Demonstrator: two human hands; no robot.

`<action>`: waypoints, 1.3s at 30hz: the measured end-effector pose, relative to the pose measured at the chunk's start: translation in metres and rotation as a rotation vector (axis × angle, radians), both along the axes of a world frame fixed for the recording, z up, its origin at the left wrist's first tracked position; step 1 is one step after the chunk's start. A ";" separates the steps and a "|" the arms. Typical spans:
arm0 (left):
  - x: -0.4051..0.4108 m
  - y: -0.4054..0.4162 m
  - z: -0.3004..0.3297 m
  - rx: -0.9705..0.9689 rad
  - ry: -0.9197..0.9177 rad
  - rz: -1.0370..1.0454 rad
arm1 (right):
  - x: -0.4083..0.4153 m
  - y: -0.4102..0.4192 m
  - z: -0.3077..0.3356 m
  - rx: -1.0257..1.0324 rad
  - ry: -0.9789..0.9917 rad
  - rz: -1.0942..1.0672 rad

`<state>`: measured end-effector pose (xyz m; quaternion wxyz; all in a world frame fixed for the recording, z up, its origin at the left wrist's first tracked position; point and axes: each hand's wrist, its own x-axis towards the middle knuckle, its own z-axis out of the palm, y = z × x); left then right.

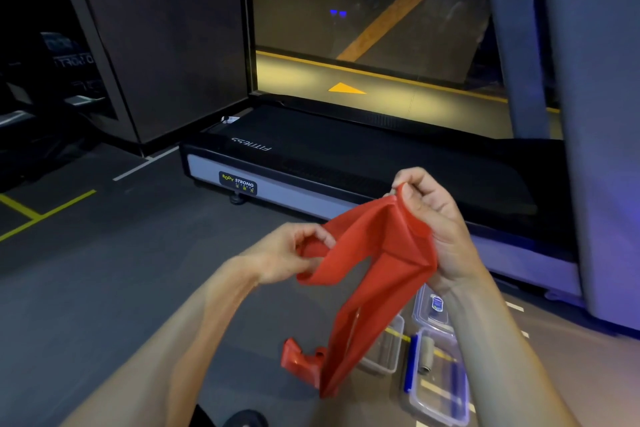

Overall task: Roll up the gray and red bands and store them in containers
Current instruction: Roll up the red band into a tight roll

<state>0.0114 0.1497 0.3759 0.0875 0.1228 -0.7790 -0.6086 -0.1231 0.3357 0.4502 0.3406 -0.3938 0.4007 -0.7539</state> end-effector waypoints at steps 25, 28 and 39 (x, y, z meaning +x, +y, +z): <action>0.004 0.039 0.040 0.048 0.292 -0.072 | -0.003 0.004 0.002 0.068 0.042 0.033; 0.003 0.039 0.038 0.037 0.314 -0.050 | -0.003 0.006 0.003 0.082 0.043 0.022; 0.010 0.040 0.046 0.171 0.234 -0.223 | -0.010 0.009 -0.002 0.116 0.086 0.053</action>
